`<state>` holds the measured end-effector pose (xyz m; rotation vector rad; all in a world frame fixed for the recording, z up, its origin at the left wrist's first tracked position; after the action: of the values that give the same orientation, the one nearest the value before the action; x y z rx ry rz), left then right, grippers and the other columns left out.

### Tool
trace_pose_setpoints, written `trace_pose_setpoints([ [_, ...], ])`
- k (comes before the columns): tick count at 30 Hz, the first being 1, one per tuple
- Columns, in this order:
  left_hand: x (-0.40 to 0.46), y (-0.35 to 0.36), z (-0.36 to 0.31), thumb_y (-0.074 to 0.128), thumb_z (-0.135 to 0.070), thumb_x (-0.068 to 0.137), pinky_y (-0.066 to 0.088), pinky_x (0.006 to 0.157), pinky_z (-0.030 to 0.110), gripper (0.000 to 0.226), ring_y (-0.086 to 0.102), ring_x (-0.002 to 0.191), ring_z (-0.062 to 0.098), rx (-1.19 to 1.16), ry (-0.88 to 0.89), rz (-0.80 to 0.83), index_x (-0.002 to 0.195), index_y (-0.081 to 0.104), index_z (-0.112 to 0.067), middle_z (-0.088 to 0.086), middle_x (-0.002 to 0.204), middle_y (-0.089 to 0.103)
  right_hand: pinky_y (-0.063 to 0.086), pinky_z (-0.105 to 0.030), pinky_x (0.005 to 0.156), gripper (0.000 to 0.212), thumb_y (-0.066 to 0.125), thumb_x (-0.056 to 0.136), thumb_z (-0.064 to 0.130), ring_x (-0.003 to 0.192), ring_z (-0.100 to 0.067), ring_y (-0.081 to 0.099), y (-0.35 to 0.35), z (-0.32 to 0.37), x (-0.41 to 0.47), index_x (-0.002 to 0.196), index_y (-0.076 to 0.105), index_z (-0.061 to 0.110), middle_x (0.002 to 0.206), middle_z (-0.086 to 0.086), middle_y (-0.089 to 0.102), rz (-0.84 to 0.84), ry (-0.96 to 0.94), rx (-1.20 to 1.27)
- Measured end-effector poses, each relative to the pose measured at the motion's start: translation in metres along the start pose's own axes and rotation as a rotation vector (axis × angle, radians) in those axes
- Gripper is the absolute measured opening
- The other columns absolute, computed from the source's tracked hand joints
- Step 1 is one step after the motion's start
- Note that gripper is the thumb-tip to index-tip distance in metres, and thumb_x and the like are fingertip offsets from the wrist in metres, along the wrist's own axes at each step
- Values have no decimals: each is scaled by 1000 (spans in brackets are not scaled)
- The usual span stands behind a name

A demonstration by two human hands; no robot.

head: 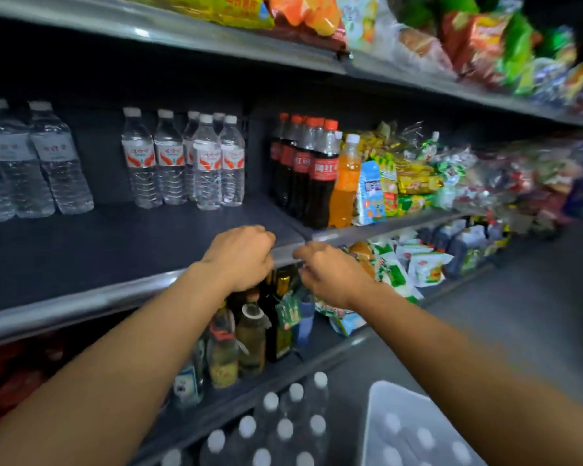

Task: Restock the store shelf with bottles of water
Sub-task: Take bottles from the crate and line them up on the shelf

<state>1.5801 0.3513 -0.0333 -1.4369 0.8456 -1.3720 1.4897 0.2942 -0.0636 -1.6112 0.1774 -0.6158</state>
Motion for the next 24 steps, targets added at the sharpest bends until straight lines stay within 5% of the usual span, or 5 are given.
trace_pose_setpoints([
  [14,-63,164,-262,45,-27,92,47,83,36,28,56,112,30,-226,299,315,114,59,-15,6,122,56,43,-36,94,36,46,94,19,119,-31,52,120,-145,-286,129,53,12,131,-11,56,258,595,182],
  [24,-81,256,-319,44,-22,94,48,87,35,30,57,108,26,-253,354,501,119,58,-14,5,123,58,41,-39,98,51,48,97,27,122,-34,49,228,-162,-346,143,35,12,136,-15,50,504,752,293],
])
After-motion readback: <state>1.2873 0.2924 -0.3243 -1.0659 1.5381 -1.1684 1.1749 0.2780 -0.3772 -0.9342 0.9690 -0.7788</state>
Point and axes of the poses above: each hand's wrist, its own x-axis towards the middle knuckle, its own y-axis out of the palm, z = x × y, the point moved 9 cm from there along x, towards the middle knuckle
